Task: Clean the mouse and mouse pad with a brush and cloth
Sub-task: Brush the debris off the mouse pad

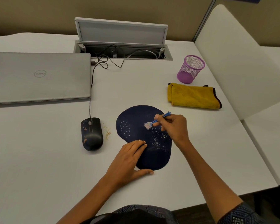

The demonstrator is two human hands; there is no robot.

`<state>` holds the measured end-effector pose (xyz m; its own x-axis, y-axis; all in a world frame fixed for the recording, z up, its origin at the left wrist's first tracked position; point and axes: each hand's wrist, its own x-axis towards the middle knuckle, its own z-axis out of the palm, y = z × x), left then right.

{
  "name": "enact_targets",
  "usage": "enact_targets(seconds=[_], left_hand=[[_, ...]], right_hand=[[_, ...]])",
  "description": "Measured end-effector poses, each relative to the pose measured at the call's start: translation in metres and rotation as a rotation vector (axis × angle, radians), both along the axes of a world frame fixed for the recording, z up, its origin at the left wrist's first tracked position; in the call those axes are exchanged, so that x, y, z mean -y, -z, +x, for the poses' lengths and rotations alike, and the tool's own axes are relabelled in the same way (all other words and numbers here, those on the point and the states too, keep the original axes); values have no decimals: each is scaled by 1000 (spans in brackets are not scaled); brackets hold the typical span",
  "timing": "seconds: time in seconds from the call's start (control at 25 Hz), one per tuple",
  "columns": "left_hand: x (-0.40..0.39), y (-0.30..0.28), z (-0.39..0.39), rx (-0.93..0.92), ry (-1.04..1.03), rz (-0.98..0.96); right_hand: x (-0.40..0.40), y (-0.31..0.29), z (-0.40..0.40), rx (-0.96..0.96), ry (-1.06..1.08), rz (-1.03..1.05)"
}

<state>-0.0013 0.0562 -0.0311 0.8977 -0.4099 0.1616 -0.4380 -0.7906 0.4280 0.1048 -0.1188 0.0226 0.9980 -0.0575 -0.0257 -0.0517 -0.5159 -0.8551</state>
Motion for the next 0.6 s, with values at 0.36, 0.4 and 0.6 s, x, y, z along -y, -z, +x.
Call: enact_targets(seconds=[0.36, 0.4, 0.6], left_hand=[[0, 2, 0, 16, 9, -1], [0, 1, 0, 11, 8, -5], [0, 1, 0, -13, 7, -17]], right_hand=[[32, -4, 20, 153, 212, -213], [30, -6, 19, 139, 172, -138], [7, -1, 5, -15, -165, 8]])
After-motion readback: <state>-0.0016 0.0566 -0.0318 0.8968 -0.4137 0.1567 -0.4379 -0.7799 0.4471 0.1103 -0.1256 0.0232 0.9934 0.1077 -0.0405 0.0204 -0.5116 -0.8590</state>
